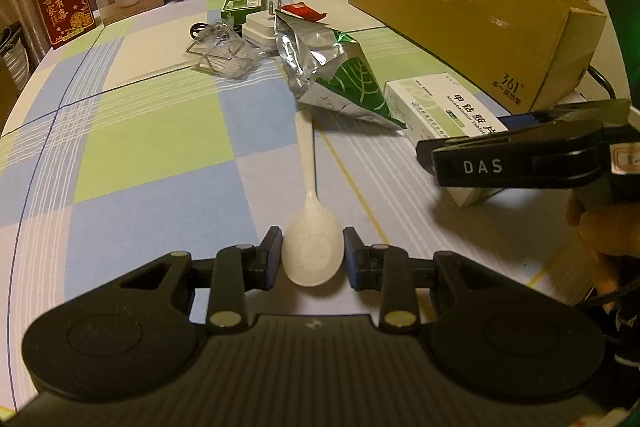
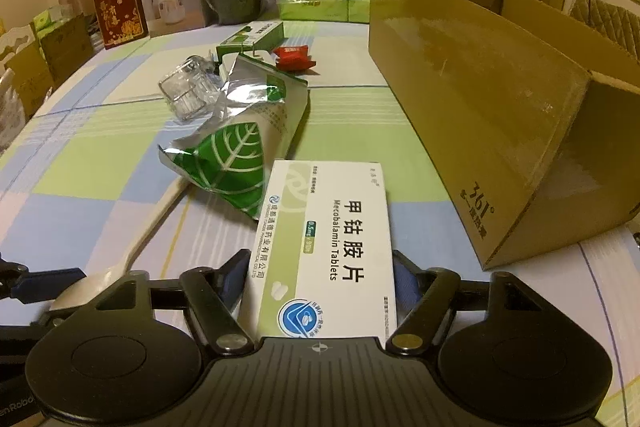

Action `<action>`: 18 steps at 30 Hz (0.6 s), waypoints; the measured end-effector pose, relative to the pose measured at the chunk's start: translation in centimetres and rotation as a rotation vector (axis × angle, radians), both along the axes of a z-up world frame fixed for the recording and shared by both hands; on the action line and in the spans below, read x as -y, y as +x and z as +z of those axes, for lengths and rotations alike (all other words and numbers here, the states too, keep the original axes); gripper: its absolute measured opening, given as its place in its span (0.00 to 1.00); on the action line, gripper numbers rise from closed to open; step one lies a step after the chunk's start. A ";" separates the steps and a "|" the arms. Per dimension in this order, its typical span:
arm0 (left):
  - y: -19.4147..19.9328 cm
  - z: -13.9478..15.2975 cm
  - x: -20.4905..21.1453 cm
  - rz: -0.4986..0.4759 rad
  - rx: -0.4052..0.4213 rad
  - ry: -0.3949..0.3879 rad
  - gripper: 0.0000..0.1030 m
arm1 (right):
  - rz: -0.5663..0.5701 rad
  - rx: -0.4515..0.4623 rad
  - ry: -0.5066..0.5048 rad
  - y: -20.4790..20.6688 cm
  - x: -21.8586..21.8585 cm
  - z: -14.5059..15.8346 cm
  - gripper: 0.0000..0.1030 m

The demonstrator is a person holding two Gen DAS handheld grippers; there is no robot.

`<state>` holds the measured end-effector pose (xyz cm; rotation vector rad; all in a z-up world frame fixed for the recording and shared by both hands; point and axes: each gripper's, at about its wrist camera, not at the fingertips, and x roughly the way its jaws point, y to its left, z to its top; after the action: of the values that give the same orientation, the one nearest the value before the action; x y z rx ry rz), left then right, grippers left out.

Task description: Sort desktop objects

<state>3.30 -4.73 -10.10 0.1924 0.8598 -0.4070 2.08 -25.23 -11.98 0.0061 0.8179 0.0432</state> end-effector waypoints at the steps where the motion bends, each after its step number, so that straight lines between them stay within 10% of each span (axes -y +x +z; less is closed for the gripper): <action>1: 0.0 0.1 0.0 0.003 -0.004 -0.004 0.26 | -0.003 -0.002 -0.001 0.0 0.0 0.0 0.66; 18: 0.4 5.2 -1.9 0.102 0.097 -0.050 0.26 | -0.003 0.155 0.009 -2.9 0.3 6.6 0.66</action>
<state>3.70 -2.88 -4.93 0.1205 0.7595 -0.3215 -0.84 -25.55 -5.36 0.0122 0.6626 0.0434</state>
